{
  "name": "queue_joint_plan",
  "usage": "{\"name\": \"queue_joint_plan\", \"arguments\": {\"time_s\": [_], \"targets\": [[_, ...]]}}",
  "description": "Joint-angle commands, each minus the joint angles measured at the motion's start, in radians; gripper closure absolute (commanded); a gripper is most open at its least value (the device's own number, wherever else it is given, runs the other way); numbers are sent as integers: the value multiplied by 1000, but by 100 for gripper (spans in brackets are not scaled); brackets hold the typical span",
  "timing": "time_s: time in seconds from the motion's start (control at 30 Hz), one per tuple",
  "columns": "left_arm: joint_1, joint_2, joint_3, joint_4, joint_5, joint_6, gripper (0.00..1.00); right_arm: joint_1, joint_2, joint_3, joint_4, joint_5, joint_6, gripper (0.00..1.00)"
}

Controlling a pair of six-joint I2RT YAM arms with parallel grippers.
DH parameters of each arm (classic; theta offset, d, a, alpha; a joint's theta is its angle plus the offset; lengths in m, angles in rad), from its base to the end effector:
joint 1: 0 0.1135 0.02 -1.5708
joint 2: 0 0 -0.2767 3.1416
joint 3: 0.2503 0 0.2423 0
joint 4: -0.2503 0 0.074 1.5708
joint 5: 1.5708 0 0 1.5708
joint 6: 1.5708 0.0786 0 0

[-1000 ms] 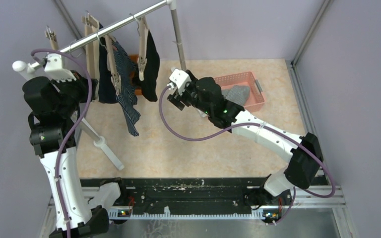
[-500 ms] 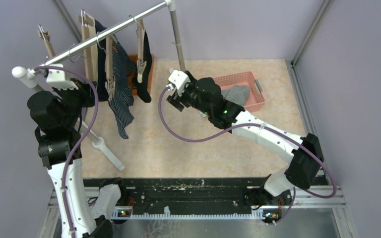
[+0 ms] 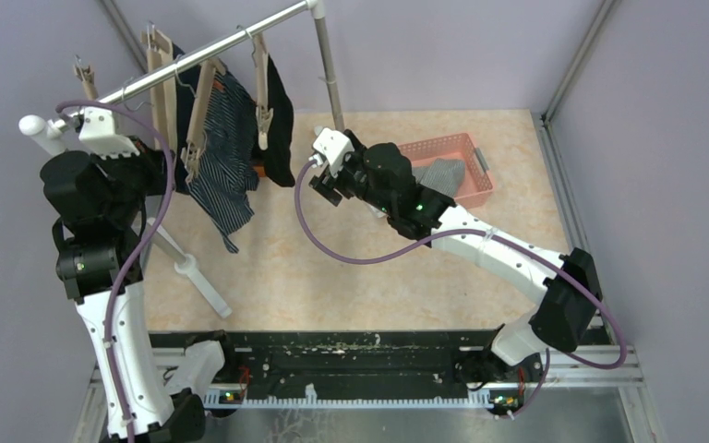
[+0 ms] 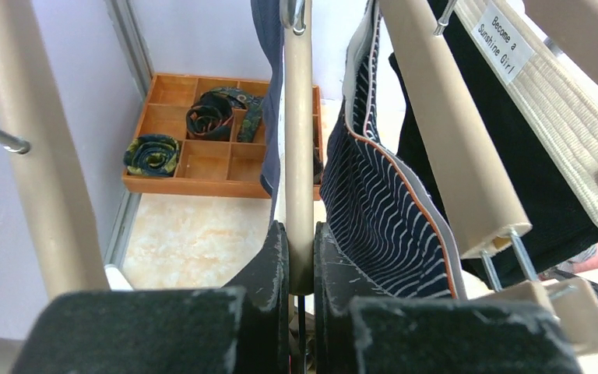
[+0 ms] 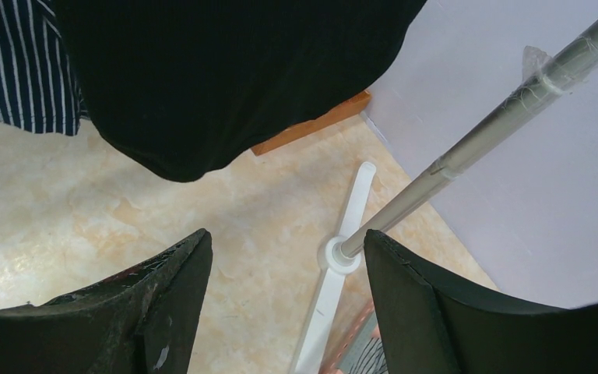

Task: Remove the underwear clipped to the hanger

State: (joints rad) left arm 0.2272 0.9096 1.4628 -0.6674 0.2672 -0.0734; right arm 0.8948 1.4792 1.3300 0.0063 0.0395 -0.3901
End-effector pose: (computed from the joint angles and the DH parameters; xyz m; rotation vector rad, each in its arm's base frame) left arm 0.1675 0.0174 0.4892 -0.0521 1.6813 -0.1094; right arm 0.2444 0.2997 0.3918 -1.0100 1.3989 0.3402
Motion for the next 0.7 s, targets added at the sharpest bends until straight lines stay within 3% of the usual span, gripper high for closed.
{"name": "queue_joint_plan", "arguments": {"time_s": [0.0,0.27,0.67], "targets": [[1,-26,20,27,-47,-4,100,13,-3,44,55,-1,7,28],[1,-32,6,181,-10,-16,100,13,1,47,46,11,-5,28],[2,-34,164,-96,-7,6,100,11,16,53,43,17,-19,28]]}}
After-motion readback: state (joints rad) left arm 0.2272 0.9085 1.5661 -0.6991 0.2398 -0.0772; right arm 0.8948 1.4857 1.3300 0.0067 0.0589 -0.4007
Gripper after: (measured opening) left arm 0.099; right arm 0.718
